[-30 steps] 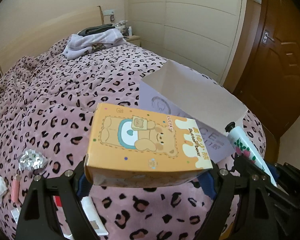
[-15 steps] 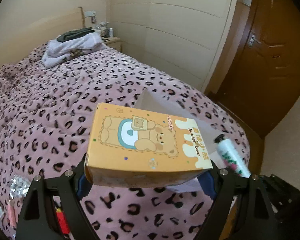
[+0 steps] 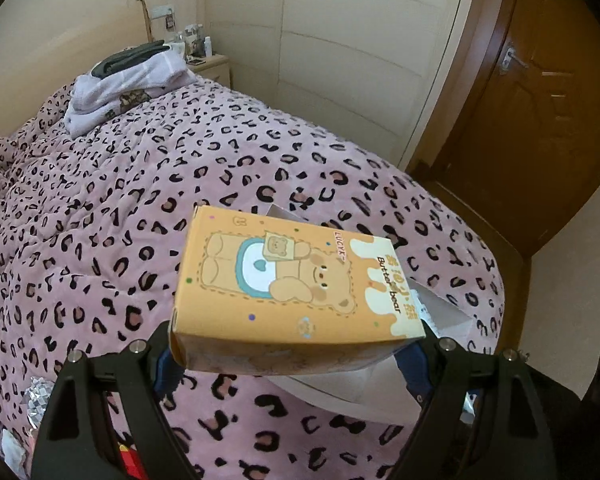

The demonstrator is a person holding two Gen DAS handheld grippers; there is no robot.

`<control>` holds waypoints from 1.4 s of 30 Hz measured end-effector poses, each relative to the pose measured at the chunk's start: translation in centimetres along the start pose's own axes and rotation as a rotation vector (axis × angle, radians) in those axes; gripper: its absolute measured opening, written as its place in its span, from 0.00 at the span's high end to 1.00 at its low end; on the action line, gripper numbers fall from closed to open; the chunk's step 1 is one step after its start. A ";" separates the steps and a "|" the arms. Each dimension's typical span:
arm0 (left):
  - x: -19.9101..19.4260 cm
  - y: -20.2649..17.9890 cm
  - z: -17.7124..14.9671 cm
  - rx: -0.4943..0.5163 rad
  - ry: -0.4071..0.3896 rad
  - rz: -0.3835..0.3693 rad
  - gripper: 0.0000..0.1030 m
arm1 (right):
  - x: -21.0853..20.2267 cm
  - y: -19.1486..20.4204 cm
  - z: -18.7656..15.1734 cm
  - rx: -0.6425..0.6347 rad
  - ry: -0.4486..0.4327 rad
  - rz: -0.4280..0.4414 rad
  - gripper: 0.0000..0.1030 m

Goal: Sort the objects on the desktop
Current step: 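Lower the box and tube into the paper bag and open both tools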

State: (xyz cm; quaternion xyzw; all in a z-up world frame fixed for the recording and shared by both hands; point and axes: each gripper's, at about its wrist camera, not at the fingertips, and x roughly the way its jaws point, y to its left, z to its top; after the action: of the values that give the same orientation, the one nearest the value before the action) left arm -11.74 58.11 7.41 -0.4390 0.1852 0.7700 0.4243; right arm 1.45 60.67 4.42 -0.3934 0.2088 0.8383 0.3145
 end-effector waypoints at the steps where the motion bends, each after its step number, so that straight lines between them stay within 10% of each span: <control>1: 0.4 0.0 0.0 0.000 0.007 -0.001 0.16 | 0.2 0.0 0.0 -0.002 0.004 -0.001 0.80; 34: 5.8 -1.3 -1.9 0.080 0.054 0.069 0.14 | 4.0 0.7 -0.3 -0.050 0.029 0.009 0.79; 42: 5.2 -1.1 -1.7 0.075 0.042 0.099 0.08 | 3.2 0.6 -0.1 -0.039 0.024 0.012 0.63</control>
State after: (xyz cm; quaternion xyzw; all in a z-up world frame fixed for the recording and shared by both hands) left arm -11.23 60.16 2.27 -0.4291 0.2444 0.7732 0.3979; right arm -0.49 61.37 1.85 -0.4080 0.1985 0.8394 0.2992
